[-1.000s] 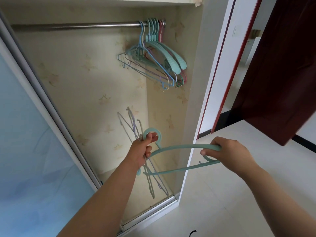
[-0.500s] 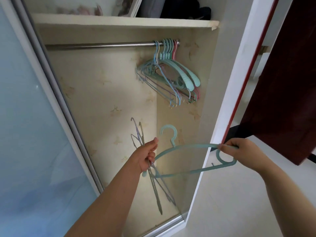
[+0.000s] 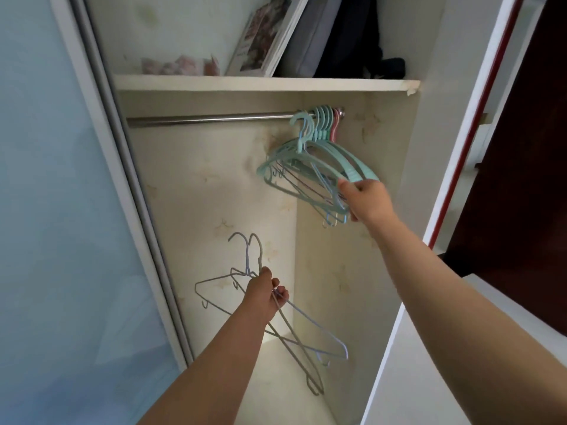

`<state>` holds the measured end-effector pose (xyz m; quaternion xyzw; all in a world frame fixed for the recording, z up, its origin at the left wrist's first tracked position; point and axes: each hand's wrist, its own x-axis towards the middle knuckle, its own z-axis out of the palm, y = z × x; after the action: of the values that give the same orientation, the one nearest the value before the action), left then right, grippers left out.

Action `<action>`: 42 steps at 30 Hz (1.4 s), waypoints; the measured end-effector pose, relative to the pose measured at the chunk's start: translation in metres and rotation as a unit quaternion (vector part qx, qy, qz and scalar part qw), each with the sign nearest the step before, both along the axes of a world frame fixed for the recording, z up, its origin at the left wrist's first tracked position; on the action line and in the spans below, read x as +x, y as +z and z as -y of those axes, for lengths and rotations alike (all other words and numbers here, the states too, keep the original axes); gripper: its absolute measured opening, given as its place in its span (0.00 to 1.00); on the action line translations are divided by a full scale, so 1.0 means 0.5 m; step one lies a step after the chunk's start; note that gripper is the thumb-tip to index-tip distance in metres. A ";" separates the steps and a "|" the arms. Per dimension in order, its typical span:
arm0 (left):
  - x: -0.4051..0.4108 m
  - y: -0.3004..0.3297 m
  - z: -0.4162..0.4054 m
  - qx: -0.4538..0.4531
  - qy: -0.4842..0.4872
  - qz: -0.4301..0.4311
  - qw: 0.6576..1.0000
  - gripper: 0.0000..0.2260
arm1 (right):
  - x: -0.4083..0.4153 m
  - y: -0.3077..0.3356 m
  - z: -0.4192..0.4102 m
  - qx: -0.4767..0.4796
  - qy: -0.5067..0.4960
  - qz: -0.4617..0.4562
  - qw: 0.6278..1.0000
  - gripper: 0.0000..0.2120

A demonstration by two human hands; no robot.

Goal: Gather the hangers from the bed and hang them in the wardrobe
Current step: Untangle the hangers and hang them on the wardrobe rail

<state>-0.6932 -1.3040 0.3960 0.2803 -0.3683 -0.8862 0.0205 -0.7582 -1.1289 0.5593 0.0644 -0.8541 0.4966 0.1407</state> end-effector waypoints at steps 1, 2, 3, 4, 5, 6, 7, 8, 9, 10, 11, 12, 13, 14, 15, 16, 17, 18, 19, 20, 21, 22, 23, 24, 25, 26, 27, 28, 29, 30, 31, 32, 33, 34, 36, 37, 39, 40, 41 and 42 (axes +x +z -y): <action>-0.002 0.000 0.006 0.002 0.001 0.004 1.000 0.13 | -0.013 0.016 0.021 -0.002 -0.001 -0.008 1.000 0.24; -0.003 0.000 0.011 -0.002 0.000 0.008 1.000 0.13 | -0.023 0.031 0.040 -0.009 0.000 -0.011 1.000 0.23; -0.003 -0.001 0.017 -0.009 -0.003 0.011 1.000 0.14 | -0.034 0.042 0.057 -0.019 0.004 -0.008 1.000 0.22; -0.003 0.001 0.023 -0.017 -0.006 0.014 1.000 0.14 | -0.042 0.054 0.071 -0.030 0.011 -0.001 0.999 0.20; -0.002 0.002 0.028 -0.027 -0.009 0.015 0.999 0.14 | -0.051 0.062 0.085 -0.044 0.020 0.011 0.999 0.18; -0.002 0.004 0.032 -0.037 -0.011 0.018 0.999 0.14 | -0.058 0.070 0.098 -0.058 0.027 0.023 0.998 0.16; -0.002 0.007 0.035 -0.046 -0.011 0.020 0.999 0.14 | -0.066 0.075 0.111 -0.071 0.032 0.035 0.996 0.14; -0.002 0.009 0.038 -0.051 -0.010 0.022 0.998 0.13 | -0.073 0.079 0.124 -0.081 0.039 0.048 0.995 0.14; -0.001 0.011 0.041 -0.055 -0.008 0.022 0.998 0.13 | -0.082 0.079 0.136 -0.089 0.046 0.063 0.993 0.13; -0.001 0.012 0.044 -0.057 -0.007 0.021 0.998 0.12 | -0.087 0.077 0.145 -0.096 0.053 0.080 0.991 0.12; 0.000 0.013 0.046 -0.058 -0.006 0.017 0.998 0.12 | -0.090 0.071 0.152 -0.101 0.058 0.098 0.988 0.12; 0.001 0.015 0.047 -0.057 -0.005 0.012 0.998 0.11 | -0.090 0.063 0.154 -0.103 0.058 0.114 0.986 0.13; 0.002 0.015 0.048 -0.056 -0.005 0.007 0.998 0.11 | -0.089 0.052 0.152 -0.102 0.055 0.125 0.985 0.14; 0.003 0.016 0.048 -0.052 -0.004 0.002 0.999 0.10 | -0.089 0.042 0.146 -0.102 0.053 0.131 0.985 0.15; 0.005 0.015 0.046 -0.047 -0.002 -0.002 0.999 0.09 | -0.091 0.027 0.136 -0.109 0.053 0.133 0.984 0.16; 0.008 0.015 0.044 -0.038 0.002 -0.006 0.999 0.08 | -0.090 0.012 0.126 -0.121 0.053 0.128 0.983 0.18; 0.011 0.013 0.042 -0.029 0.005 -0.012 0.999 0.08 | -0.084 -0.007 0.113 -0.123 0.043 0.110 0.985 0.19; 0.014 0.012 0.038 -0.020 0.005 -0.019 1.000 0.08 | -0.073 -0.031 0.100 -0.104 0.013 0.074 0.992 0.22; 0.016 0.010 0.033 -0.009 0.005 -0.028 1.000 0.08 | -0.054 -0.063 0.088 -0.068 -0.020 0.028 0.997 0.24; 0.018 0.009 0.026 0.004 0.005 -0.039 0.999 0.07 | -0.023 -0.097 0.077 -0.030 -0.032 -0.014 0.999 0.24; 0.020 0.007 0.019 0.018 0.006 -0.048 0.999 0.07 | 0.011 -0.135 0.068 0.016 -0.005 -0.030 0.999 0.23; 0.020 0.006 0.012 0.031 0.009 -0.055 0.998 0.07 | 0.044 -0.175 0.057 0.079 0.058 -0.005 0.995 0.21; 0.019 0.003 0.006 0.042 0.015 -0.060 0.997 0.07 | 0.075 -0.214 0.045 0.157 0.143 0.059 0.975 0.21; 0.019 0.000 0.001 0.049 0.022 -0.063 0.997 0.07 | 0.106 -0.249 0.030 0.227 0.230 0.139 0.936 0.24; 0.017 -0.004 -0.003 0.054 0.029 -0.065 0.996 0.07 | 0.131 -0.281 0.012 0.271 0.293 0.203 0.894 0.26; 0.017 -0.007 -0.005 0.060 0.035 -0.068 0.995 0.07 | 0.149 -0.311 -0.008 0.284 0.323 0.234 0.872 0.25; 0.017 -0.010 -0.008 0.064 0.039 -0.070 0.995 0.07 | 0.162 -0.335 -0.028 0.270 0.323 0.239 0.875 0.21; 0.017 -0.011 -0.011 0.068 0.042 -0.074 0.994 0.08 | 0.172 -0.352 -0.046 0.236 0.307 0.233 0.892 0.18; 0.018 -0.012 -0.015 0.068 0.044 -0.077 0.994 0.08 | 0.180 -0.366 -0.061 0.186 0.283 0.232 0.912 0.16; 0.020 -0.011 -0.020 0.062 0.045 -0.079 0.994 0.09 | 0.188 -0.374 -0.071 0.123 0.257 0.237 0.929 0.16; 0.025 -0.009 -0.025 0.051 0.039 -0.079 0.995 0.09 | 0.195 -0.377 -0.078 0.066 0.230 0.244 0.940 0.16; 0.031 -0.006 -0.031 0.033 0.026 -0.079 0.996 0.08 | 0.202 -0.375 -0.081 0.028 0.203 0.242 0.948 0.16; 0.038 -0.004 -0.036 0.011 0.003 -0.075 0.997 0.08 | 0.208 -0.373 -0.084 0.009 0.182 0.229 0.956 0.16; 0.046 -0.002 -0.041 -0.015 -0.028 -0.068 0.997 0.08 | 0.213 -0.370 -0.085 0.005 0.167 0.212 0.963 0.16; 0.060 -0.003 -0.049 -0.069 -0.084 -0.044 0.993 0.07 | 0.221 -0.365 -0.086 0.030 0.151 0.169 0.974 0.15; 0.065 -0.005 -0.052 -0.095 -0.104 -0.030 0.990 0.06 | 0.222 -0.364 -0.087 0.055 0.145 0.144 0.977 0.15; 0.070 -0.010 -0.055 -0.140 -0.133 -0.002 0.981 0.07 | 0.223 -0.357 -0.087 0.110 0.125 0.100 0.981 0.15; 0.073 -0.012 -0.056 -0.156 -0.142 0.015 0.977 0.06 | 0.221 -0.351 -0.089 0.138 0.113 0.084 0.980 0.14; 0.075 -0.014 -0.055 -0.170 -0.147 0.033 0.974 0.05 | 0.217 -0.345 -0.092 0.161 0.104 0.073 0.979 0.14; 0.077 -0.016 -0.053 -0.185 -0.149 0.052 0.970 0.05 | 0.211 -0.336 -0.094 0.183 0.098 0.067 0.976 0.13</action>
<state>-0.6548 -1.2774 0.3882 0.2594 -0.5638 -0.7800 -0.0798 -0.6524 -1.0817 0.3910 0.1391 -0.9275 0.3464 0.0195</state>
